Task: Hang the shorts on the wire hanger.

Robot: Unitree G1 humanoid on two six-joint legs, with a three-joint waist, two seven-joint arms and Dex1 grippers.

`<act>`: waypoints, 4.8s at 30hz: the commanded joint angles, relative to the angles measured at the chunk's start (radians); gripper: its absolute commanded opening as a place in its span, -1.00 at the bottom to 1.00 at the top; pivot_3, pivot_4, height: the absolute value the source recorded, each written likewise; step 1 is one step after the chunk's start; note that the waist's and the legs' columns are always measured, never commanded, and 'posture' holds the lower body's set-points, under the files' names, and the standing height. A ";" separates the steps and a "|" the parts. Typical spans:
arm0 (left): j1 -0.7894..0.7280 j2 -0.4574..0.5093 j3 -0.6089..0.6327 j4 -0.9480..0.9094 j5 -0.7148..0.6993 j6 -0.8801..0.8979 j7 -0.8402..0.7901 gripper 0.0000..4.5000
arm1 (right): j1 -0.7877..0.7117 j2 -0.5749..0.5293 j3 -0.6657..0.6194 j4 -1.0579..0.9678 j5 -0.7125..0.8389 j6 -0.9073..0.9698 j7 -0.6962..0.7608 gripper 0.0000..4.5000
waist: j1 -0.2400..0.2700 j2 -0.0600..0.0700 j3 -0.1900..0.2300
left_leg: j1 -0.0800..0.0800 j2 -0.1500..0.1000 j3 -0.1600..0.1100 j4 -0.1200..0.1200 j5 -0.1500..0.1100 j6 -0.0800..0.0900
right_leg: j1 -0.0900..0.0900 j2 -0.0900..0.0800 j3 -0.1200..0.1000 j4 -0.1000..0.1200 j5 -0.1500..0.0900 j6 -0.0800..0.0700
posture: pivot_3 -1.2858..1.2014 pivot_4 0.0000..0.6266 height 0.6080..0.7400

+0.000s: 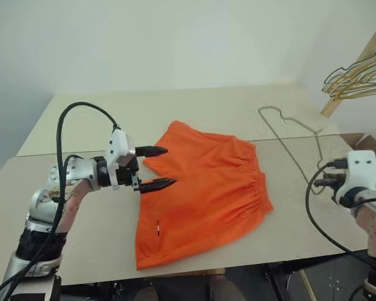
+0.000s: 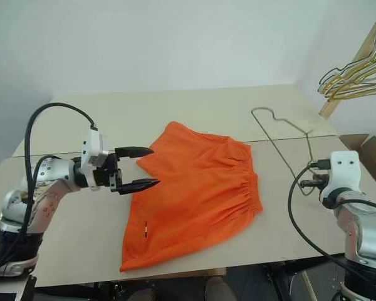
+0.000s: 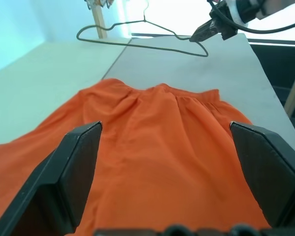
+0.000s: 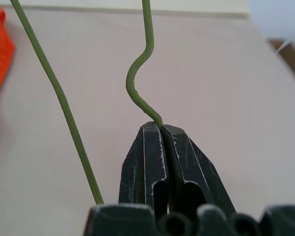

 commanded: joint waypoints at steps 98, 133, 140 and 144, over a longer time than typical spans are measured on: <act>-0.166 0.063 -0.211 0.255 0.353 -0.192 -0.236 -1.00 | -0.699 -0.270 0.817 0.325 -0.047 -0.200 1.039 0.56 | -0.005 0.004 -0.041 | 0.004 -0.005 -0.021 0.006 0.007 -0.011 | 0.011 -0.003 -0.016 0.006 0.002 0.001 | 0.01 -1.00 1.00; -0.318 0.047 -0.070 0.600 0.250 -0.248 -0.322 0.98 | 0.009 -0.361 0.144 -0.113 0.318 0.301 0.936 -1.00 | 0.020 0.003 -0.040 | 0.002 -0.006 -0.024 0.007 0.007 -0.011 | 0.011 -0.004 -0.020 0.005 0.001 0.000 | -0.03 -0.88 1.00; -0.215 -0.016 -0.043 0.332 0.099 -0.061 -0.304 0.98 | 0.285 -0.209 -0.259 -0.138 0.424 0.568 0.823 -1.00 | 0.036 0.003 -0.040 | 0.001 -0.006 -0.024 0.007 0.007 -0.010 | 0.011 -0.004 -0.019 0.005 0.001 0.000 | -0.05 -0.85 1.00; -0.189 -0.029 -0.056 0.260 0.075 -0.030 -0.306 0.98 | 0.313 -0.141 -0.373 -0.095 0.460 0.693 0.770 -1.00 | 0.024 0.003 -0.040 | 0.004 -0.006 -0.023 0.007 0.007 -0.010 | 0.013 -0.003 -0.018 0.006 0.001 0.000 | -0.07 -0.85 1.00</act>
